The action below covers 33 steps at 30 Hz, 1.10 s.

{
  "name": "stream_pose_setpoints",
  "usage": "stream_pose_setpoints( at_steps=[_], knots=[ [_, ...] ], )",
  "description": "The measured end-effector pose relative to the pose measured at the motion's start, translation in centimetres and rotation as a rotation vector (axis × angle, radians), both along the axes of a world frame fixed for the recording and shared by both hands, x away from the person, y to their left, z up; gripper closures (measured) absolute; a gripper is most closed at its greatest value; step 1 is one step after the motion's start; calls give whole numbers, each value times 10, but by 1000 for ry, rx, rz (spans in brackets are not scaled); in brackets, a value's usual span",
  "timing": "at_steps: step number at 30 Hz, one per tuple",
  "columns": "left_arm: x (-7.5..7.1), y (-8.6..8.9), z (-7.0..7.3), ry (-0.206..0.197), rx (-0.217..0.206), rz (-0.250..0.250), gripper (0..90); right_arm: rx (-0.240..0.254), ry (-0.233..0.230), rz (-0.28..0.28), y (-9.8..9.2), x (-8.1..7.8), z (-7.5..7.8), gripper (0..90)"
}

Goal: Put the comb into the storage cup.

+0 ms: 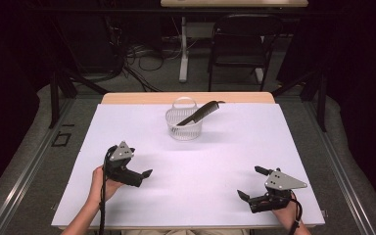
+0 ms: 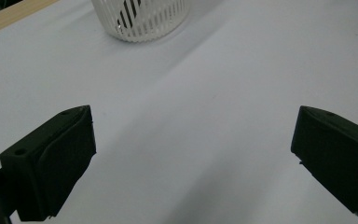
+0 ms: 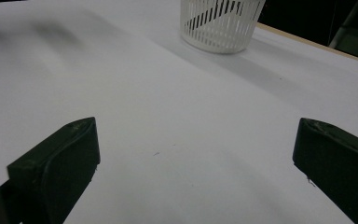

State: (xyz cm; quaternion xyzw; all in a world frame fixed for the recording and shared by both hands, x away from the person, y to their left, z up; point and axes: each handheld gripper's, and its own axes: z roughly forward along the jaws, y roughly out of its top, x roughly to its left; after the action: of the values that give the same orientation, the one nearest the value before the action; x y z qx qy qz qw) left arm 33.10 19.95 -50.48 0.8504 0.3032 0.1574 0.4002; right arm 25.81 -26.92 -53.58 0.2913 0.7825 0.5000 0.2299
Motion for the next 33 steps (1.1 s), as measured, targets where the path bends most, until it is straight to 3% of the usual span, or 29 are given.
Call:
stream_pose_setpoints(
  at_steps=[33],
  knots=[
    [-51,22,-17,-48,-67,70,0,0,0,-6,0,0,0,1]
  ],
)
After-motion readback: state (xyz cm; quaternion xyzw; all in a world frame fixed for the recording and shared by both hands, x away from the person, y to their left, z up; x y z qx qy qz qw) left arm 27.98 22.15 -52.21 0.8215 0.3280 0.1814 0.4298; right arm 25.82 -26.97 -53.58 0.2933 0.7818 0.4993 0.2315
